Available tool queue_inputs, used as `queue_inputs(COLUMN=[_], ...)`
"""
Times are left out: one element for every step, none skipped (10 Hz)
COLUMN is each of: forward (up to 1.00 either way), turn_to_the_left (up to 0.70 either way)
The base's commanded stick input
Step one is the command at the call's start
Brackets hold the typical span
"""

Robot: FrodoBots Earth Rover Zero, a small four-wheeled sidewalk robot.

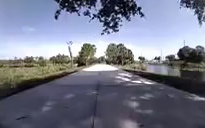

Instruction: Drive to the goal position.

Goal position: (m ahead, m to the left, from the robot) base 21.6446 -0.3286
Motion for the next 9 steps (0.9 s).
queue_inputs(forward=[0.85, 0.85, 0.85, 0.85, 0.85, 0.85, 0.85, 0.85, 0.85], turn_to_the_left=[0.00, 0.00, 0.00, 0.00, 0.00, 0.00, 0.00, 0.00, 0.00])
